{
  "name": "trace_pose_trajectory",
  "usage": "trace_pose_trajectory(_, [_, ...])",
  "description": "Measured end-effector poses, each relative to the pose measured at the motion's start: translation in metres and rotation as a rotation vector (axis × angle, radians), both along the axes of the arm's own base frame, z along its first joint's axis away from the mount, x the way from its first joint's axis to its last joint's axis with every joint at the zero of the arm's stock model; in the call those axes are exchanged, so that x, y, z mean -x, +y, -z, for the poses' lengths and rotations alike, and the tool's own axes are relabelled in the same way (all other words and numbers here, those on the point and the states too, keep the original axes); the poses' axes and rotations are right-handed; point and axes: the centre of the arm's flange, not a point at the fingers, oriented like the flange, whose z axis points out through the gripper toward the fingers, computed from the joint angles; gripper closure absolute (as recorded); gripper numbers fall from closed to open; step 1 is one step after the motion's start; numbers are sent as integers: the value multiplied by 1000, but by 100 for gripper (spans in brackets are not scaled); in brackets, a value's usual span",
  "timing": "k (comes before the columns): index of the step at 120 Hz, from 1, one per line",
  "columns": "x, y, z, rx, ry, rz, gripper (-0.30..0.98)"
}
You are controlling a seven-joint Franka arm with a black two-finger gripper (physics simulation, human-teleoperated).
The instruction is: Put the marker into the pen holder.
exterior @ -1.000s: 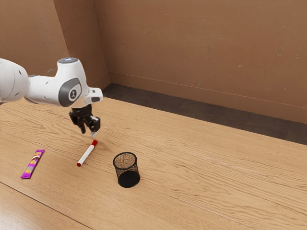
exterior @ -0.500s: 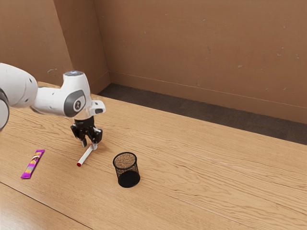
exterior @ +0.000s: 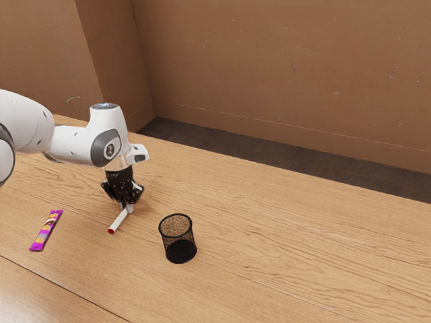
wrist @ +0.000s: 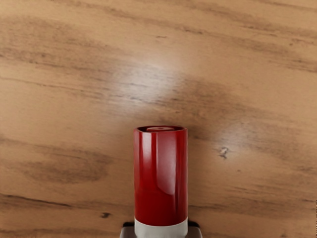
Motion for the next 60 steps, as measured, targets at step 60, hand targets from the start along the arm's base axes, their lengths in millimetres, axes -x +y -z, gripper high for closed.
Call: trace_pose_trajectory(60, [88, -151, -198, -79, -385, 210, 79])
